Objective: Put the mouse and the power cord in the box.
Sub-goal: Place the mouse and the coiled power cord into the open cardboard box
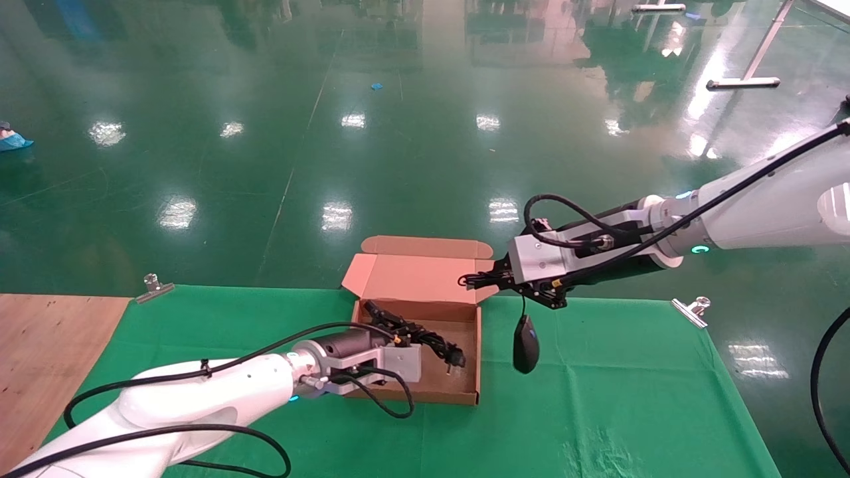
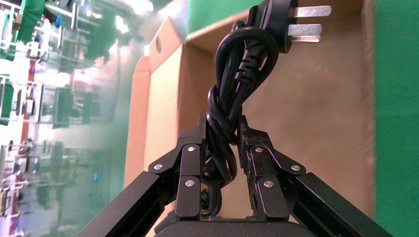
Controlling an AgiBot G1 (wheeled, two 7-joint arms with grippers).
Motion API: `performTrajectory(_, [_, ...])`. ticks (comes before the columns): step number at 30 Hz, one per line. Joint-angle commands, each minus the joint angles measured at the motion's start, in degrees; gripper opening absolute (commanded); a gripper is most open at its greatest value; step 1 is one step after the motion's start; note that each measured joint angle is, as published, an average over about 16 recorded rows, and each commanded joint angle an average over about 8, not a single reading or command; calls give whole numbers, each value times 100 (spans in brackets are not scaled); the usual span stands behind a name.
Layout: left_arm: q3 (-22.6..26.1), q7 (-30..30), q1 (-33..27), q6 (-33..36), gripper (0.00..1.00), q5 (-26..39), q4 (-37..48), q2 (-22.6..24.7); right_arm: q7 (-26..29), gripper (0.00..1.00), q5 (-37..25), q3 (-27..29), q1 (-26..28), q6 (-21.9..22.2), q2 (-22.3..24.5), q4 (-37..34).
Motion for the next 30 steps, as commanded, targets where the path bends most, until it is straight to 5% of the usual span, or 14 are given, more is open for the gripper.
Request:
performTrajectory(1, [68, -8, 10, 0, 83, -86, -24, -3, -18, 0, 6, 4, -14, 4, 4, -14])
performTrajectory(4, [161, 5, -5, -10, 100, -188, -14, -5, -27, 0, 19, 13, -27, 5, 13, -33])
performTrajectory(30, [491, -253, -342, -30, 100, -1242, 735, -87, 106, 0, 85, 59, 30, 137, -194, -27])
